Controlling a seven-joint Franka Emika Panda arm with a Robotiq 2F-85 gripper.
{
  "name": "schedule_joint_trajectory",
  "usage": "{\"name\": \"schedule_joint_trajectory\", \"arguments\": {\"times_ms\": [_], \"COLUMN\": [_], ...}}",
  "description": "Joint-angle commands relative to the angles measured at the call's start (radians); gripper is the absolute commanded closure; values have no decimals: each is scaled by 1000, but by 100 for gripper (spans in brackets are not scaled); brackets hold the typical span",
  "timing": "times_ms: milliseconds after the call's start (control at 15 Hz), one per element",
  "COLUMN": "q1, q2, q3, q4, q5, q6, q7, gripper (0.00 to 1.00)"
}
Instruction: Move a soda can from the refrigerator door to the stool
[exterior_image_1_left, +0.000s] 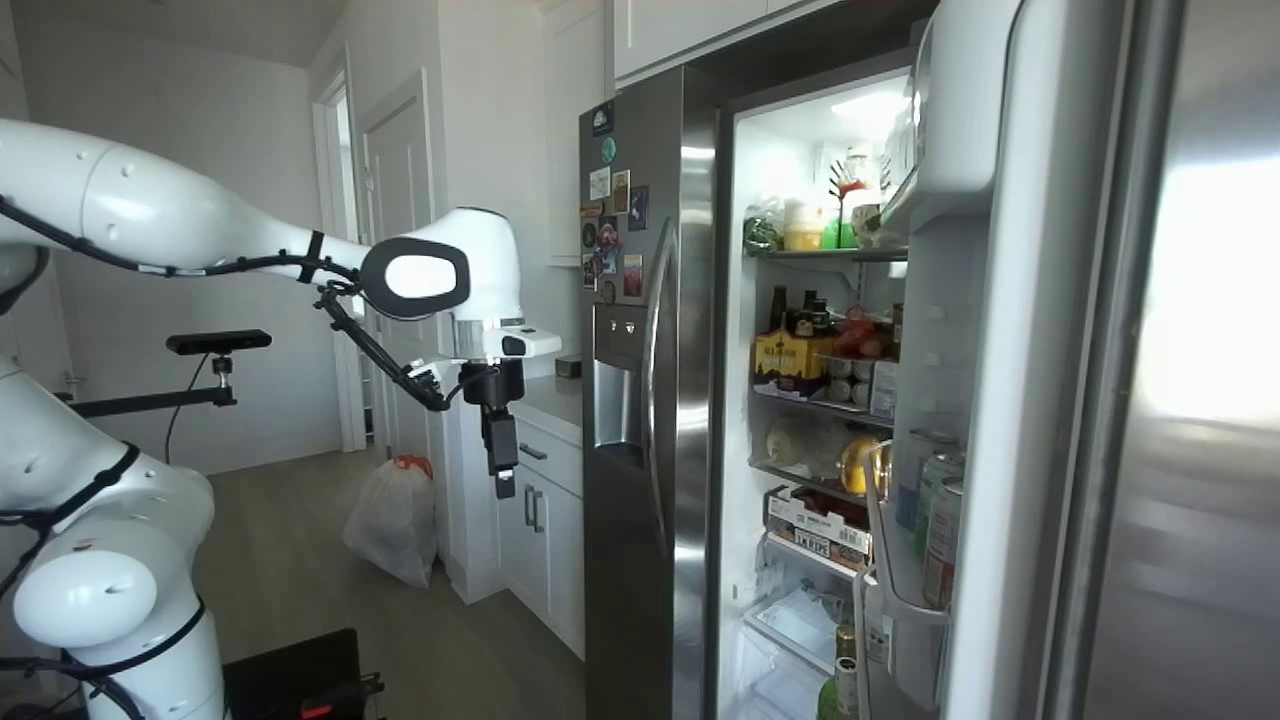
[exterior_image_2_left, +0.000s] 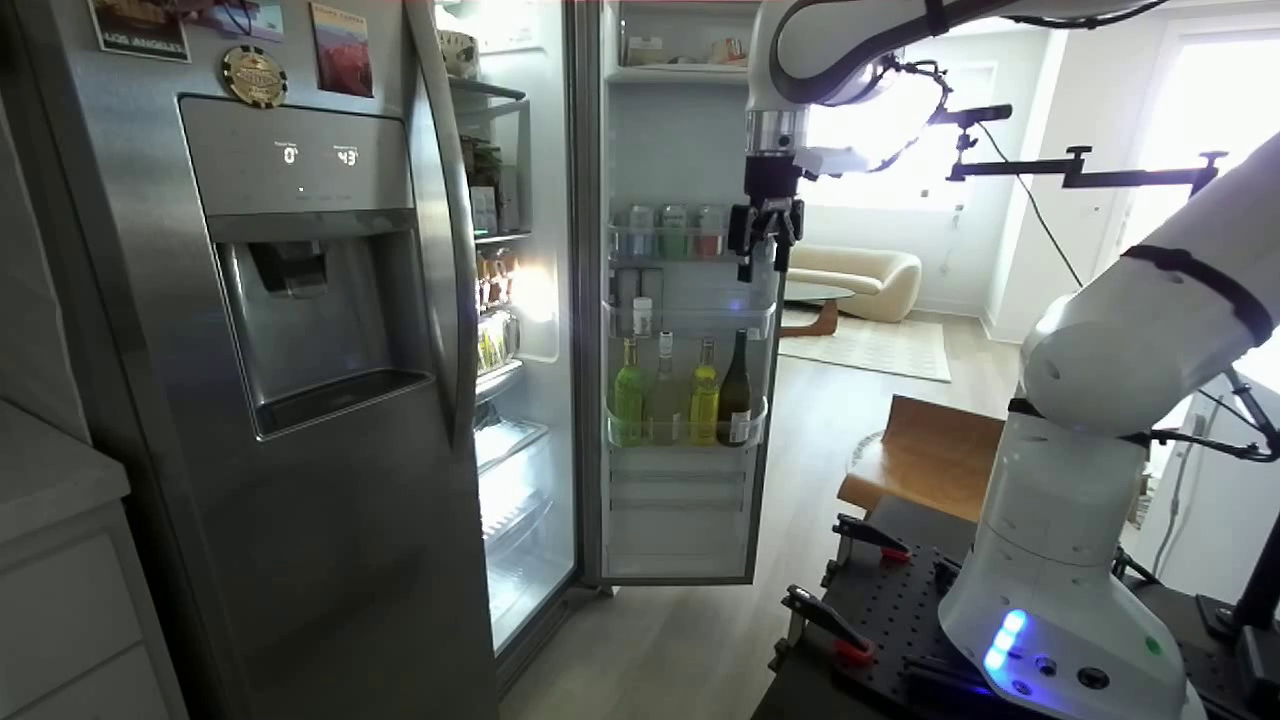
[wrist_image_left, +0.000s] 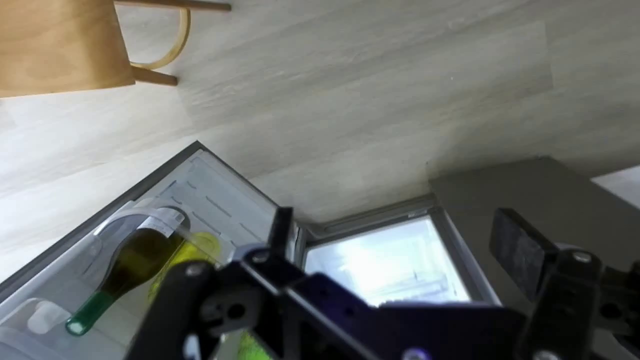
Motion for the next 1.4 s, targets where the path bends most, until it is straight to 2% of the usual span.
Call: {"name": "schedule_joint_trajectory", "arguments": {"times_ms": [0,333,600,800,1067,1200,1333], "q1": [-50,-133,-229,-341,-460,-484,-470], "q2": [42,95,146,197,260,290,320], "q3": [12,39,92,157,213,214,184], "q4": [23,28,38,65,125,160,193], "q5": [18,-15,-77,-193,-410,-527,-633], "q6": [151,408,592,696,744,741,739], "q7": [112,287,462,638,890,1010,1105], "gripper": [0,0,0,0,0,0,0]}}
